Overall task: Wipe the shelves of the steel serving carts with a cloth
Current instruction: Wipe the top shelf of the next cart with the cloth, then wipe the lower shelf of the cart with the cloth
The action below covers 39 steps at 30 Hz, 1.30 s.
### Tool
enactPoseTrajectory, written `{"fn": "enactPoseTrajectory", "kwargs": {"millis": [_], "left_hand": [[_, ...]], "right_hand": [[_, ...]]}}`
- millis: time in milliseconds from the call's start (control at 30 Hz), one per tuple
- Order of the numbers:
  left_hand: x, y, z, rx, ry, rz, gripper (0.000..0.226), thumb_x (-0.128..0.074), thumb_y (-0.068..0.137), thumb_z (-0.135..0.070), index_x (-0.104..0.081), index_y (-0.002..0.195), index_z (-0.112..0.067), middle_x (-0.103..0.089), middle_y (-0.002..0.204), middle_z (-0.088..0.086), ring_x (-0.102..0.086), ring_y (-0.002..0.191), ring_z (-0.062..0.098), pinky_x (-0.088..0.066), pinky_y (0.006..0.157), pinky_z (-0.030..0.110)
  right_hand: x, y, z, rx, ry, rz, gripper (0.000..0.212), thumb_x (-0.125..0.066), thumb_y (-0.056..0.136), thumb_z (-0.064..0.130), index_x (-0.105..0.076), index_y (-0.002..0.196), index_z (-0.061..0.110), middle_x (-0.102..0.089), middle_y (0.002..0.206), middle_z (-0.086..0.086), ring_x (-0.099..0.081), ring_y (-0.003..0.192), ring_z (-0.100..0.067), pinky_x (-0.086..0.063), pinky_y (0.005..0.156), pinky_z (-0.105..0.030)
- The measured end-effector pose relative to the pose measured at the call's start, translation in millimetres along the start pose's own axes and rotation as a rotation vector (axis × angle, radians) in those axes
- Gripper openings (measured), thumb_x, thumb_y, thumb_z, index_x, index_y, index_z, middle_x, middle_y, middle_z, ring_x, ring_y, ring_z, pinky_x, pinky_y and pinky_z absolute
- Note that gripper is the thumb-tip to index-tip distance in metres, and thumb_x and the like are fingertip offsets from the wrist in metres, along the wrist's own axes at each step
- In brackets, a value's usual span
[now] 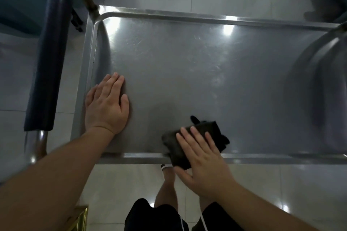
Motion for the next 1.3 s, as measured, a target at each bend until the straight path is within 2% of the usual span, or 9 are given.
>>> {"fn": "enactPoseTrajectory", "kwargs": {"millis": [100,300,500,667,767,833,1000,1133,1300], "left_hand": [[0.6,-1.8,-1.9,0.007,0.032,0.042,0.062,-0.029,0.103,-0.045,-0.034,0.161,-0.025,-0.033,0.17,-0.001,-0.023,0.159,0.019,-0.015,0.127,0.044],[6.2,-10.2,-15.0,0.032,0.132,0.174,0.063,-0.03,0.109,-0.045,-0.024,0.166,-0.018,-0.018,0.175,0.001,-0.011,0.162,0.019,-0.009,0.131,0.044],[17.4,-74.6,-66.7,0.017,0.026,0.244,0.059,-0.037,0.108,-0.041,-0.038,0.161,-0.016,-0.025,0.173,0.005,-0.019,0.161,0.024,-0.018,0.129,0.046],[27.4,-167.8,-116.4,0.063,-0.081,0.284,0.056,-0.035,0.11,-0.042,-0.034,0.163,-0.023,-0.019,0.175,-0.002,-0.017,0.161,0.019,-0.02,0.127,0.045],[28.7,-212.9,-133.5,0.069,-0.083,0.328,0.051,-0.04,0.109,-0.04,-0.043,0.157,-0.025,-0.039,0.165,-0.001,-0.038,0.15,0.021,-0.035,0.119,0.043],[27.5,-239.3,-140.3,0.08,-0.076,0.41,0.049,-0.045,0.105,-0.035,-0.046,0.153,-0.025,-0.049,0.156,-0.002,-0.048,0.139,0.023,-0.043,0.111,0.042],[32.3,-307.2,-146.4,0.076,0.051,0.578,0.054,-0.045,0.104,-0.038,-0.04,0.157,-0.027,-0.041,0.161,-0.005,-0.045,0.142,0.02,-0.041,0.111,0.038],[47.8,-345.3,-141.5,0.109,0.107,0.596,0.053,-0.044,0.104,-0.038,-0.04,0.156,-0.027,-0.043,0.159,-0.005,-0.049,0.138,0.022,-0.044,0.108,0.04],[62.5,-369.4,-119.8,0.137,0.123,0.62,0.055,-0.042,0.104,-0.037,-0.038,0.158,-0.027,-0.044,0.158,-0.003,-0.048,0.139,0.025,-0.044,0.107,0.041]], "right_hand": [[-7.3,-10.8,-2.8,0.026,-0.066,0.059,0.091,-0.044,0.094,0.07,-0.011,0.167,0.026,-0.008,0.174,0.007,0.006,0.16,-0.016,0.003,0.127,-0.048],[-14.4,-19.3,-2.4,0.057,-0.118,0.072,0.096,-0.071,0.086,0.027,-0.016,0.165,0.024,-0.015,0.172,0.003,-0.009,0.159,-0.022,0.001,0.125,-0.047],[7.2,-40.3,11.8,0.035,-0.075,0.166,0.077,-0.046,0.106,0.02,0.0,0.167,0.022,0.003,0.174,0.003,0.012,0.159,-0.019,0.015,0.126,-0.044],[29.3,-64.6,15.3,0.03,-0.092,0.199,0.067,-0.049,0.104,0.014,-0.018,0.164,0.016,-0.022,0.17,-0.008,-0.018,0.157,-0.029,-0.013,0.128,-0.05],[40.1,-93.6,5.0,-0.014,-0.051,0.176,0.062,-0.058,0.096,0.009,-0.034,0.153,0.015,-0.049,0.15,-0.009,-0.049,0.134,-0.031,-0.042,0.11,-0.047],[38.9,-118.7,-5.8,-0.099,0.007,0.24,0.06,-0.057,0.096,0.007,-0.034,0.151,0.015,-0.055,0.141,-0.012,-0.057,0.122,-0.033,-0.05,0.099,-0.047],[27.7,-177.8,-27.3,-0.306,0.154,0.341,0.046,-0.06,0.096,0.016,-0.045,0.139,0.017,-0.063,0.126,-0.01,-0.063,0.11,-0.031,-0.055,0.093,-0.045],[28.3,-213.0,-21.5,-0.313,0.216,0.339,0.029,-0.059,0.099,0.018,-0.052,0.127,0.016,-0.065,0.115,-0.008,-0.062,0.099,-0.024,-0.05,0.081,-0.034],[19.9,-226.6,1.4,-0.289,0.209,0.393,0.033,-0.054,0.098,0.01,-0.055,0.131,0.014,-0.065,0.124,-0.011,-0.063,0.111,-0.028,-0.052,0.089,-0.037]]}}
Point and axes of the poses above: each hand's wrist, its own y-axis towards the middle knuckle, its own x-axis out of the back of the hand, z = x × y, the point moved 6 cm from there along y, towards the middle knuckle
